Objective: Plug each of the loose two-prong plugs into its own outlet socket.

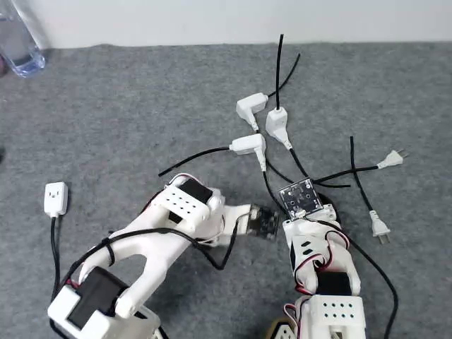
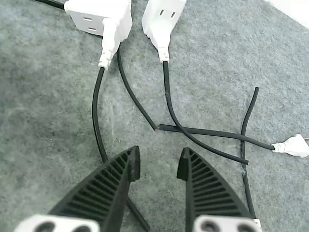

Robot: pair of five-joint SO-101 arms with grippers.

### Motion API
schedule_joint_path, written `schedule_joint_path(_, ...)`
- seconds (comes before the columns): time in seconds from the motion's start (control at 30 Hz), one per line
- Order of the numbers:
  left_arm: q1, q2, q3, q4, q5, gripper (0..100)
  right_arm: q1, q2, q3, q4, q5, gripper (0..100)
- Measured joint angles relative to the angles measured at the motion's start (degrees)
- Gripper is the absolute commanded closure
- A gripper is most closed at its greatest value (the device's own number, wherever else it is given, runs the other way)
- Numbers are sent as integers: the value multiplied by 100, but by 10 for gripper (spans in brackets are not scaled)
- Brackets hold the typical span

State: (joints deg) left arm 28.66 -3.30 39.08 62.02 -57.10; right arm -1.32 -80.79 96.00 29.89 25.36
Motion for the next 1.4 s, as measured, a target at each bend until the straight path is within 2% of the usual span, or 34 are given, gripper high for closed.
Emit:
schedule_joint_path(0.1, 18, 0, 0, -79, 176, 973, 0, 0, 0, 0, 0, 862)
schedule_joint_path(0.33, 18, 0, 70, -79, 308, 814, 0, 0, 0, 0, 0, 862)
schedule_joint_path(0.47, 18, 0, 70, -79, 589, 767, 0, 0, 0, 0, 0, 862)
schedule_joint_path(0.77, 18, 0, 70, -88, 668, 762, 0, 0, 0, 0, 0, 862)
schedule_joint_path(0.9, 18, 0, 35, -53, 1037, 764, 0, 0, 0, 0, 0, 862)
schedule_joint_path(1.07, 18, 0, -422, 273, 1512, 764, 0, 0, 0, 0, 0, 862)
schedule_joint_path(1.4, 431, -457, -492, 862, 1635, 765, 0, 0, 0, 0, 9, 862)
